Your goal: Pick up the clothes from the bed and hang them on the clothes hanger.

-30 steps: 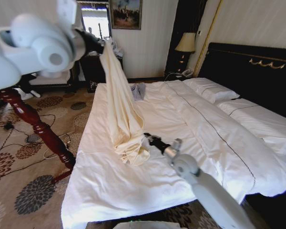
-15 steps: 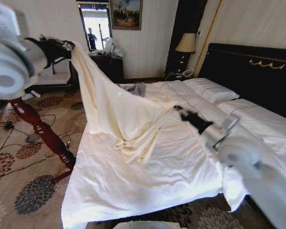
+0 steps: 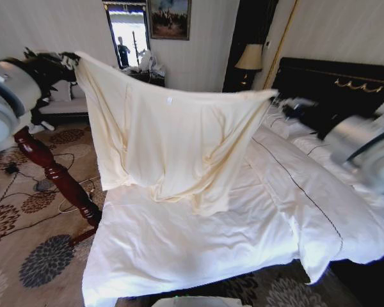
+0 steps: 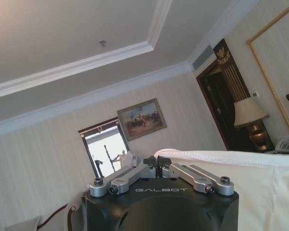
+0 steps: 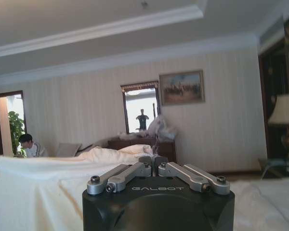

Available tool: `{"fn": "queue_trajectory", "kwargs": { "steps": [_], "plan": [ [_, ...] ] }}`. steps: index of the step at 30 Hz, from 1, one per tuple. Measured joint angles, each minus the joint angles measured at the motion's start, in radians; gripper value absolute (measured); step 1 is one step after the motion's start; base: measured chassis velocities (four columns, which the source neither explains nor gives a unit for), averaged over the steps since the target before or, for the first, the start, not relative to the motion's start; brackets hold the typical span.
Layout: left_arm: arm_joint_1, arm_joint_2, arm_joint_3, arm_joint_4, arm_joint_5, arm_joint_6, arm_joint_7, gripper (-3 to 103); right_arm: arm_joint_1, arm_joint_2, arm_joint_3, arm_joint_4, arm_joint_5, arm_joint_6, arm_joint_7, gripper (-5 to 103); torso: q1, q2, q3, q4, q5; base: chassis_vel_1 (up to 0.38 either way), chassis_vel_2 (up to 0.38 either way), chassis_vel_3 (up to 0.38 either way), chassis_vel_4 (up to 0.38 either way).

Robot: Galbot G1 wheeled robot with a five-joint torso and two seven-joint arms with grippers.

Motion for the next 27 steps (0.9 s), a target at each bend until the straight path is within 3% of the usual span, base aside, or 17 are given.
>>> {"fn": "queue_trajectory", "kwargs": {
  "steps": [3, 9, 13, 15, 17, 19, 20, 21, 22, 24, 25, 27],
  "plan": [
    [0.017, 0.027, -0.007, 0.007, -0.012, -0.004, -0.025, 1, 0.169, 0.056, -0.15, -0.072, 0.151, -0.087, 0.102, 2, 0.0, 0.0, 0.0, 0.0001, 0.0004, 0.0, 0.0, 0.0, 0.0],
    [0.041, 0.04, 0.027, 0.059, 0.011, -0.018, -0.025, 1, 0.264, 0.116, -0.247, -0.162, 0.22, -0.112, 0.163, 2, 0.0, 0.0, 0.0, 0.0, 0.0, 0.0, 0.0, 0.0, 0.0],
    [0.061, 0.087, 0.034, 0.109, 0.007, -0.045, 0.0, 1, 0.436, 0.18, -0.412, -0.252, 0.119, -0.117, 0.112, 2, 0.0, 0.0, 0.0, 0.0, -0.0003, 0.0, 0.0, 0.0, 0.0],
    [0.069, 0.103, 0.034, 0.122, 0.007, -0.052, 0.004, 1, 0.466, 0.195, -0.445, -0.27, 0.101, -0.117, 0.105, 2, 0.0, 0.0, 0.0, 0.0, -0.0003, 0.0, 0.0, 0.0, 0.0],
    [0.138, 0.192, -0.014, 0.209, 0.006, -0.08, 0.015, 1, 0.586, 0.27, -0.578, -0.372, 0.016, -0.107, 0.075, 2, 0.0, 0.0, 0.0, 0.0006, -0.0001, 0.0, 0.0, 0.0, 0.0],
    [0.153, 0.206, -0.03, 0.222, 0.008, -0.082, 0.016, 1, 0.599, 0.278, -0.593, -0.386, 0.005, -0.104, 0.07, 2, 0.0, 0.0, 0.0, 0.0009, -0.0002, 0.0, 0.0, 0.0, 0.0],
    [0.247, 0.276, -0.145, 0.299, 0.017, -0.079, 0.02, 1, 0.666, 0.316, -0.66, -0.465, -0.055, -0.09, 0.039, 2, 0.0, 0.0, 0.001, 0.001, -0.0001, 0.0, 0.0, 0.0, 0.0],
    [0.285, 0.299, -0.19, 0.326, 0.023, -0.075, 0.02, 1, 0.687, 0.329, -0.681, -0.492, -0.075, -0.085, 0.029, 2, 0.001, 0.0, 0.0, 0.0008, 0.0003, 0.0, 0.0, 0.0, 0.0],
    [0.414, 0.377, -0.313, 0.426, 0.048, -0.056, 0.03, 1, 0.756, 0.372, -0.747, -0.59, -0.133, -0.064, -0.001, 2, 0.0, 0.0, 0.0, -0.0004, 0.0006, 0.0, 0.0, 0.0, 0.0],
    [0.505, 0.452, -0.354, 0.528, 0.074, -0.056, 0.057, 1, 0.83, 0.421, -0.806, -0.702, -0.171, -0.045, -0.027, 2, 0.0, 0.0, 0.001, -0.001, -0.0003, 0.0, 0.0, 0.0, 0.0],
    [0.505, 0.452, -0.354, 0.528, 0.074, -0.056, 0.057, 1, 0.83, 0.421, -0.806, -0.702, -0.171, -0.045, -0.027, 2, 0.0, 0.0, 0.001, -0.001, -0.0003, 0.0, 0.0, 0.0, 0.0],
    [0.542, 0.516, -0.382, 0.618, 0.101, -0.062, 0.082, 1, 0.886, 0.465, -0.851, -0.78, -0.203, -0.028, -0.051, 2, 0.001, 0.0, 0.001, -0.0013, -0.0005, 0.0, 0.0, 0.0, 0.0]
  ]
}}
